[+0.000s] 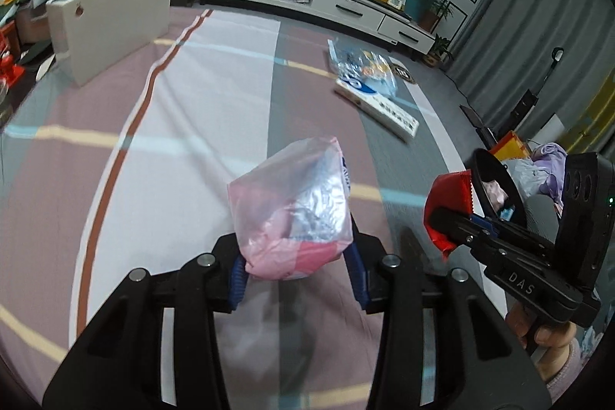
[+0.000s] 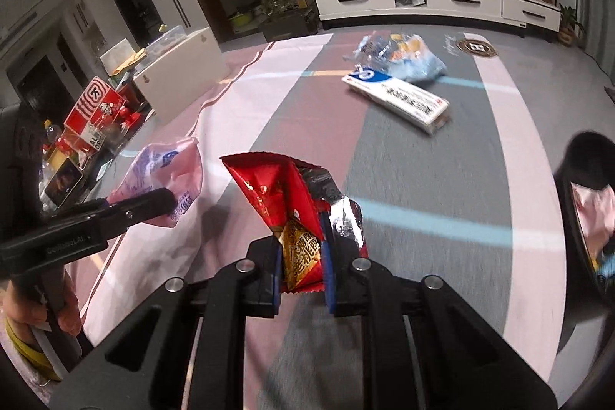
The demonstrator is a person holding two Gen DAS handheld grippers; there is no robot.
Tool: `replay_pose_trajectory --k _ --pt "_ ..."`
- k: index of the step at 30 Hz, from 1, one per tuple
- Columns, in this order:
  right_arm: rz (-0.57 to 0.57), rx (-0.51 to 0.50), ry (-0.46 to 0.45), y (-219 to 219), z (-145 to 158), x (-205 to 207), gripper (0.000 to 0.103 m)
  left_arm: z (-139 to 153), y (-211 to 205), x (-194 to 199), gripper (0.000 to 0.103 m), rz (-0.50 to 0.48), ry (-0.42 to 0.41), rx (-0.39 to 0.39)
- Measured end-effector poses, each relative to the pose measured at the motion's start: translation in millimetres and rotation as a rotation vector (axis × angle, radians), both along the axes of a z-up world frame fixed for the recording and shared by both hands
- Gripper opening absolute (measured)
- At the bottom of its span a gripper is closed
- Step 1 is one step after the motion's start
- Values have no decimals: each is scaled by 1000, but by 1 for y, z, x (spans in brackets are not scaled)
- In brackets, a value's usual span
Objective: Collect trash
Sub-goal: 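Carry the clear bag and red chip bag over the black bin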
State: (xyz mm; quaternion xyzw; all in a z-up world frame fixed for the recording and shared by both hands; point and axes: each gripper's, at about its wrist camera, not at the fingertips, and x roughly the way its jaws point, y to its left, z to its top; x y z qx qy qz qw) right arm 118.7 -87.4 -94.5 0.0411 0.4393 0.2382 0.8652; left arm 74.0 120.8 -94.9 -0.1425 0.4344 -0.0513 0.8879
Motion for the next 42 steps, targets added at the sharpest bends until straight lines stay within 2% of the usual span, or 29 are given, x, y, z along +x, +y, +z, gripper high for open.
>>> replay_pose_trajectory --k 13,34,42 --pt "-4 53 -30 -20 22 -42 18 18 -27 -38 45 -52 -5 -13" --pt "-100 120 -110 -72 54 -52 18 26 -66 -39 47 -121 -4 8" --pt "-143 132 -135 -94 58 -54 18 34 -83 -34 47 -153 -27 30"
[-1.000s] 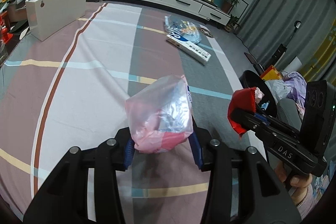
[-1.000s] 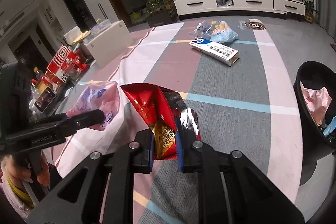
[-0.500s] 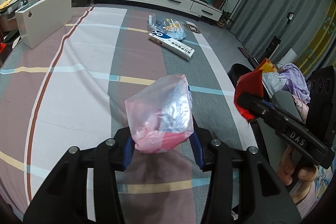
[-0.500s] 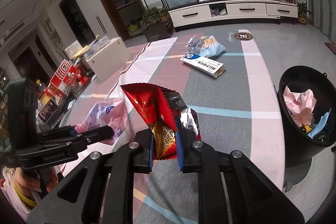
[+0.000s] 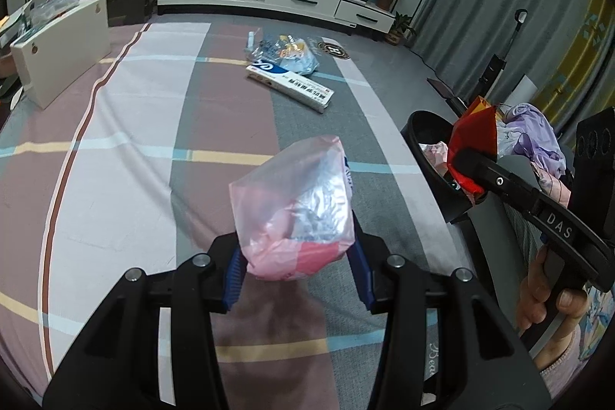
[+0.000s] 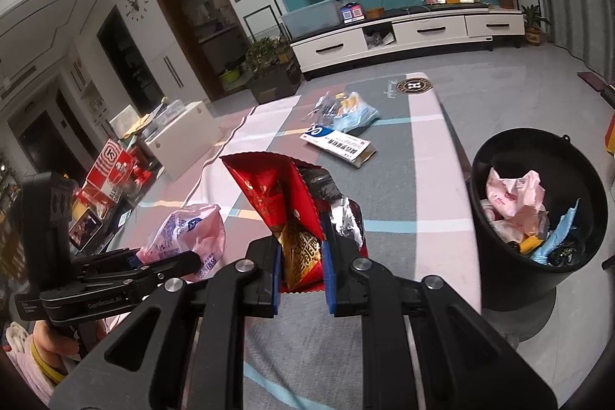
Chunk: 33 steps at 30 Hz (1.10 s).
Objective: Collect trash
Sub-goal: 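Carry the clear bag and red chip bag over the black bin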
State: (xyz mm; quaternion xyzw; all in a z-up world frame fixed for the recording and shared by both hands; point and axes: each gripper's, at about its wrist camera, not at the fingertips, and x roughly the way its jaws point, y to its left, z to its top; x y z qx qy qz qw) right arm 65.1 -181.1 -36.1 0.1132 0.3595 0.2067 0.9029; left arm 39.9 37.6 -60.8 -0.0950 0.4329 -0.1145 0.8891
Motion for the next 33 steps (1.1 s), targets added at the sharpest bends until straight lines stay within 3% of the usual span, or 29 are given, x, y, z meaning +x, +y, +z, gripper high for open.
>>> replay_pose_trajectory --k 33 --pt "-126 57 -44 -63 8 -9 18 18 -75 38 48 -158 -59 61"
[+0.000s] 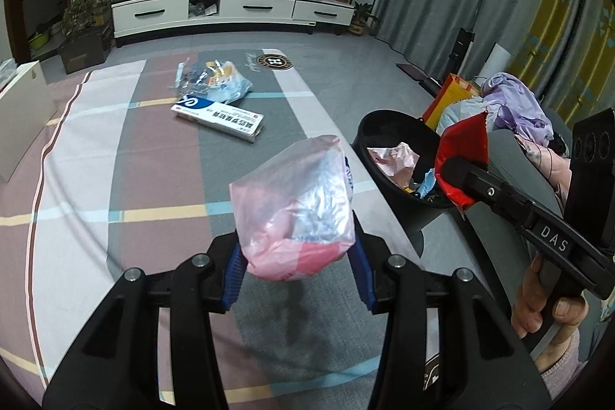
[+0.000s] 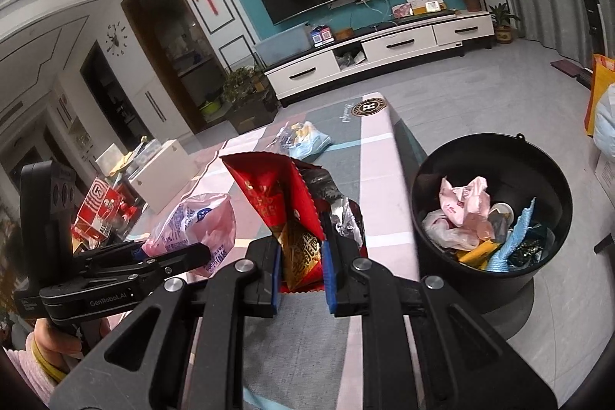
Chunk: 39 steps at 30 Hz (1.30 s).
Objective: Collect trash
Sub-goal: 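Carry the clear bag and red chip bag over the black bin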
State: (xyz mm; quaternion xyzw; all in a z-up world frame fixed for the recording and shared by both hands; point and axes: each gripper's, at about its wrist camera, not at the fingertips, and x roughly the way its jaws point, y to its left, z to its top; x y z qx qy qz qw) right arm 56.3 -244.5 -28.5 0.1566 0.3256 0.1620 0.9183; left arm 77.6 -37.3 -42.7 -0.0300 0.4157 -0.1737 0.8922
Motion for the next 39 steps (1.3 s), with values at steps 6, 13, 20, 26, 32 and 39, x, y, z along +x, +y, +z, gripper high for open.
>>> replay_pose_trajectory --k 6,13,20,26,32,39 --pt "-34 13 -1 -15 -2 -1 18 1 -19 6 48 -40 0 18" --pt "-71 24 -1 -32 -4 -4 18 2 -40 11 48 -82 -8 36" --pt "-104 36 5 -46 -8 -4 18 1 -54 18 48 -113 -9 52" --pt "-128 46 7 -55 -10 -5 18 -2 -69 24 49 -141 -15 67" --pt "-150 46 15 -63 -14 -4 18 0 -85 30 49 -167 -33 80" --pt "-208 22 19 -77 -17 -1 19 -2 -107 42 49 -192 -54 86"
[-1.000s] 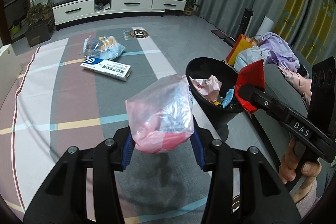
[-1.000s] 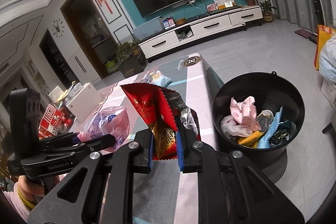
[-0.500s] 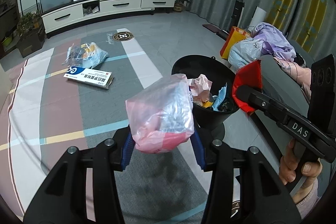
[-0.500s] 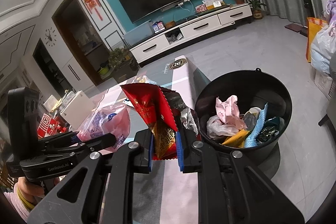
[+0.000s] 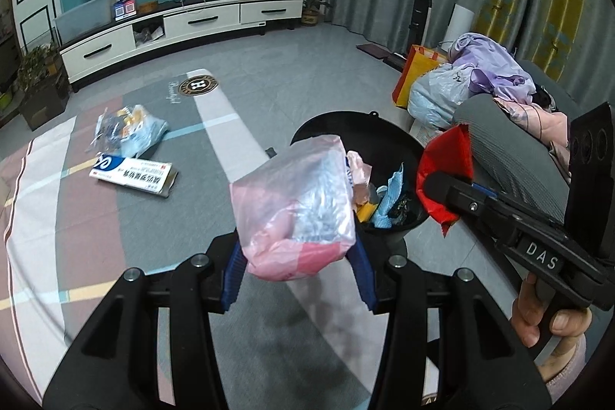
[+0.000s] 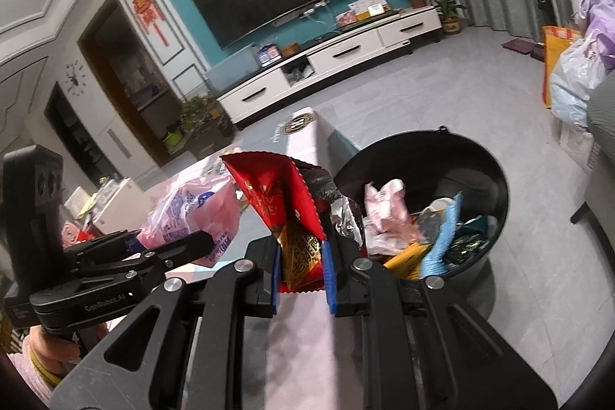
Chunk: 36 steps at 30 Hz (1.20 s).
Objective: Collect trash
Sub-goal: 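Carry the clear bag and red chip bag over the black bin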
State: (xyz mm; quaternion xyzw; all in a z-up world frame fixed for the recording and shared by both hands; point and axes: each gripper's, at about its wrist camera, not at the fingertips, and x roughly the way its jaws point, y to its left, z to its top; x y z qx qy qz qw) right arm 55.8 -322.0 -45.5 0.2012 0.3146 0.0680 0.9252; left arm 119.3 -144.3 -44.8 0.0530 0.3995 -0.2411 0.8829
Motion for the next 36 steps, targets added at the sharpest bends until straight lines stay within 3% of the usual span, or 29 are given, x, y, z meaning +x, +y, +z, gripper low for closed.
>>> replay_pose_trajectory --k 24,36 --pt "-156 -58 64 -56 -35 41 19 -38 -77 63 49 -81 26 28" --pt "-203 -160 124 -64 -53 63 19 -61 -103 90 49 -95 60 56"
